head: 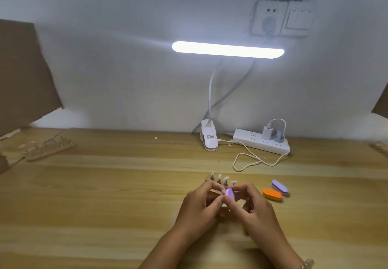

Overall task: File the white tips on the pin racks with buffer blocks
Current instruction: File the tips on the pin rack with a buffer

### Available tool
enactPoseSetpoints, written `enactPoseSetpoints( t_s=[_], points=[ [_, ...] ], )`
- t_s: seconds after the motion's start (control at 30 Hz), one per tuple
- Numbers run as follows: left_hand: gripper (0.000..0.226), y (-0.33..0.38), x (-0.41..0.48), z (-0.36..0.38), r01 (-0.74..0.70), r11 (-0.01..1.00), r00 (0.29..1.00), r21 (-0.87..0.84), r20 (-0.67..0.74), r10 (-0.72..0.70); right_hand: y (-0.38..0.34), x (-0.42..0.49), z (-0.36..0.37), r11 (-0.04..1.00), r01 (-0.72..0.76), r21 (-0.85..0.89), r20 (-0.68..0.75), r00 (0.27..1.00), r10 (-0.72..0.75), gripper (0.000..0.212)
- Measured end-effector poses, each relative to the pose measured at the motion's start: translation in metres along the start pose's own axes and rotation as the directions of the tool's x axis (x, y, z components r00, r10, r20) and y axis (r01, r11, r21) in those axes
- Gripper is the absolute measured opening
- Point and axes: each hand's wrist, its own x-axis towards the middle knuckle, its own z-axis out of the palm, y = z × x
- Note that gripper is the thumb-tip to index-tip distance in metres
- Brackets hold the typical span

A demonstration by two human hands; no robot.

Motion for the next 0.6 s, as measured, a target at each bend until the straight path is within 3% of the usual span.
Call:
enactPoseSetpoints(
  t_s=[0.13, 0.5, 0.6],
  points=[
    [0.006, 0.0006, 0.0, 0.0008, -0.009, 1.0, 1.0, 0.013, -0.004, 0.009, 0.0002, 0.0014, -0.0008, 0.999, -0.022, 0.034, -0.006, 1.0, 0.022, 0.031],
    [0.008, 0.0036, 0.0001, 0.001, 0.008, 0.996, 0.999, 0.086, -0.047, -0.004, 0.0021, 0.0033, 0.001, 0.998, -0.015, 0.053, -0.039, 0.999, 0.017, 0.037],
    [0.011, 0.0029, -0.0005, 0.0012, -0.037, 0.979, 0.999, 0.2, -0.032, 0.044, 0.0036, 0.0046, 0.0003, 0.999, -0.027, 0.045, -0.015, 1.0, 0.028, 0.041]
  ],
)
